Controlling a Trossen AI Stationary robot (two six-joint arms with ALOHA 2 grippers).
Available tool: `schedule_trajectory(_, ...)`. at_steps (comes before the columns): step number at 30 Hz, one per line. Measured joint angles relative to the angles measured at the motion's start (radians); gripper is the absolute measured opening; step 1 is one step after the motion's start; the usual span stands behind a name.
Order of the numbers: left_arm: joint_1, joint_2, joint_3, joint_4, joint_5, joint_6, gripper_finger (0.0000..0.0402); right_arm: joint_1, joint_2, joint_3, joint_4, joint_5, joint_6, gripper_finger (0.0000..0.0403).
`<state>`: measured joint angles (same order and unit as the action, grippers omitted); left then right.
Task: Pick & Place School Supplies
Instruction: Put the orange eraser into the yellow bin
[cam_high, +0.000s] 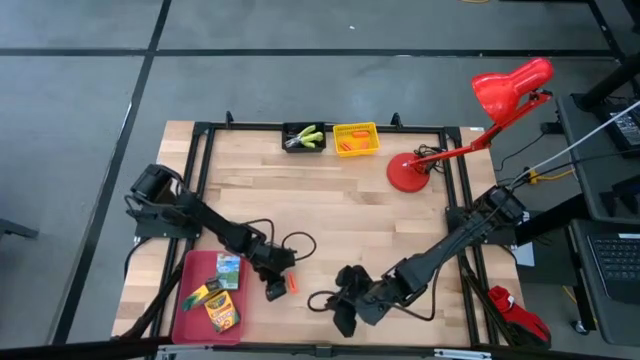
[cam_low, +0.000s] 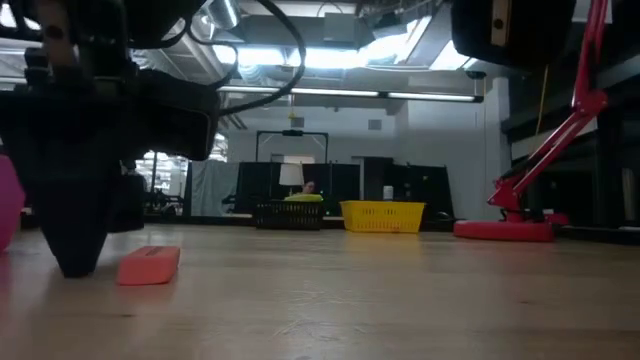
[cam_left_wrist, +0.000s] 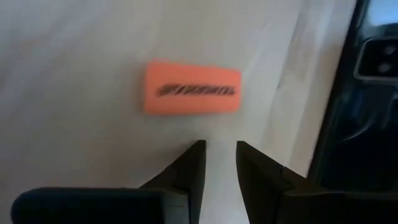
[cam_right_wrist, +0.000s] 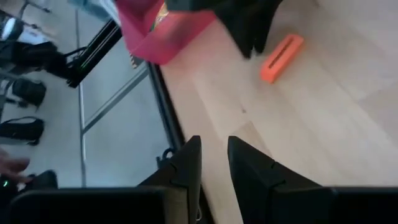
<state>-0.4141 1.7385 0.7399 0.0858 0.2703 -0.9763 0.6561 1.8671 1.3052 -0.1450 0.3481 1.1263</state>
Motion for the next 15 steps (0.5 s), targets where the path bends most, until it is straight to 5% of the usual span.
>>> schedule_trajectory(15,0.084,0.113,0.111,0.018,-0.132,0.009,0.0045,-0.004,0.0,0.001,-0.155,0.073,0.073,0.0085)
